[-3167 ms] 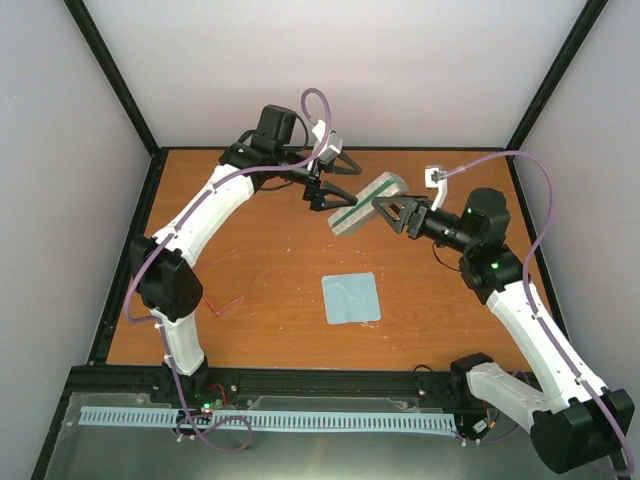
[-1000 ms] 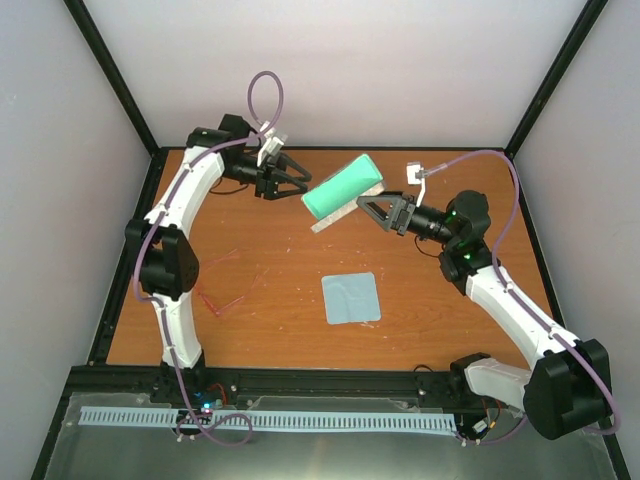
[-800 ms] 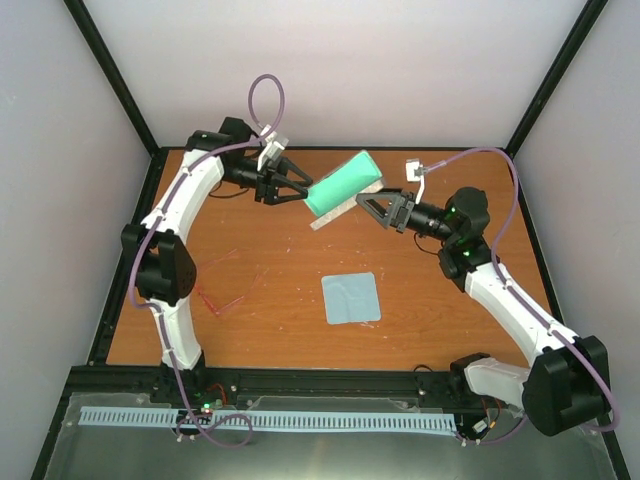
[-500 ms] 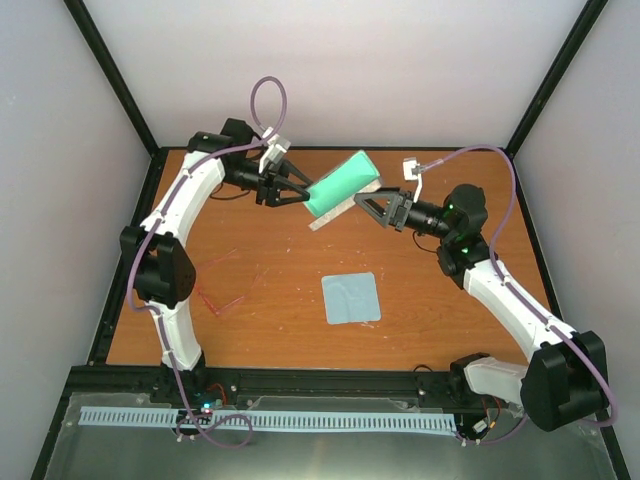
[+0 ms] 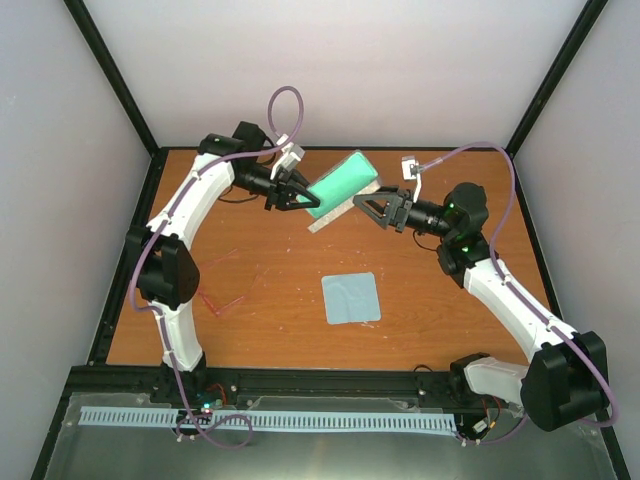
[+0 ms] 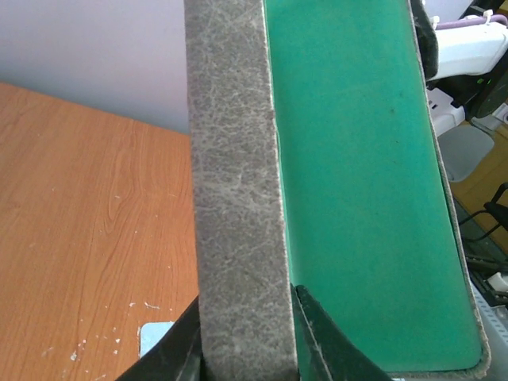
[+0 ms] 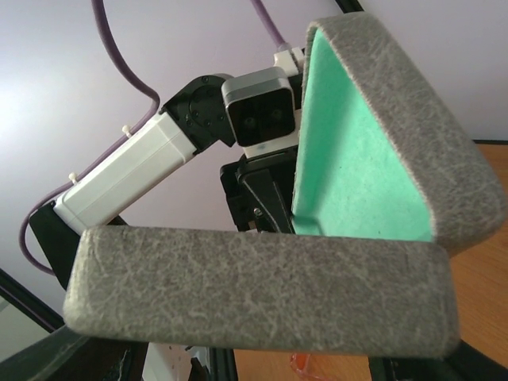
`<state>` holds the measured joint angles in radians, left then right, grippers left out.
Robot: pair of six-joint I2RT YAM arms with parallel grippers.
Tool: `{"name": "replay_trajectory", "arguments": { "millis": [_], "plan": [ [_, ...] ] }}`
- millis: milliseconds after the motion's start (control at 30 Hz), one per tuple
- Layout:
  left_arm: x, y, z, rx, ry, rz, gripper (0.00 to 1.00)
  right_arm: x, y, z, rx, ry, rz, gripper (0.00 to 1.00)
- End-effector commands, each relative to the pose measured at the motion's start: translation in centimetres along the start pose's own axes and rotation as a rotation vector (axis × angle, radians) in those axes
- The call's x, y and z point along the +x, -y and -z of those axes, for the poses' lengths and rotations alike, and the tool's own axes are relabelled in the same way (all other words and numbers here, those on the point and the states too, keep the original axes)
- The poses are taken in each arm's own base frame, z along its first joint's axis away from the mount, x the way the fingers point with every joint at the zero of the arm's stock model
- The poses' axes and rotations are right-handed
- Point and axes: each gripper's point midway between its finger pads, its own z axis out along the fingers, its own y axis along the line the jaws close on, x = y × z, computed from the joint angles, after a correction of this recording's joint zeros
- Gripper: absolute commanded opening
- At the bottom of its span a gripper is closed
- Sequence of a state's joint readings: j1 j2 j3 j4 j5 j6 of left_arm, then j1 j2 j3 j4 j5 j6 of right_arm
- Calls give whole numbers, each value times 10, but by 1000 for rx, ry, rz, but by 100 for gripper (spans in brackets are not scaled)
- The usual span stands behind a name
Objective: Organize the sunglasses
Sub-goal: Place the sunglasses case at the center of the board.
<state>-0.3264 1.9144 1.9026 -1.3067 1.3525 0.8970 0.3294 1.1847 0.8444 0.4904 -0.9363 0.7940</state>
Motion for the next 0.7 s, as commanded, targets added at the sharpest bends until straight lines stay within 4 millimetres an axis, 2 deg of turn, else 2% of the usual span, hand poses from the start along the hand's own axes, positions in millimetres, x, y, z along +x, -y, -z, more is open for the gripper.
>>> {"name": "replay_trajectory", "arguments": {
  "millis": [0,100,233,367,467,533,667],
  "plan": [
    [-13,5,-1,6,7,-67,17,-15,-9,0,-9,36,55,3],
    [-17,6,0,-1,6,-75,2,-12,-6,0,4,29,46,3],
    [-23,3,2,-27,-13,-91,1,-7,3,1,48,22,31,8],
    [-26,-5,5,-89,-63,-112,1,0,17,4,118,8,3,30],
    [-22,-15,8,-150,-116,-136,1,8,28,7,175,-11,-25,52],
    [-19,-21,10,-188,-149,-154,1,14,34,10,207,-20,-36,60],
    [-16,-35,15,-259,-193,-176,1,25,47,18,271,-20,-60,65]
  ]
}}
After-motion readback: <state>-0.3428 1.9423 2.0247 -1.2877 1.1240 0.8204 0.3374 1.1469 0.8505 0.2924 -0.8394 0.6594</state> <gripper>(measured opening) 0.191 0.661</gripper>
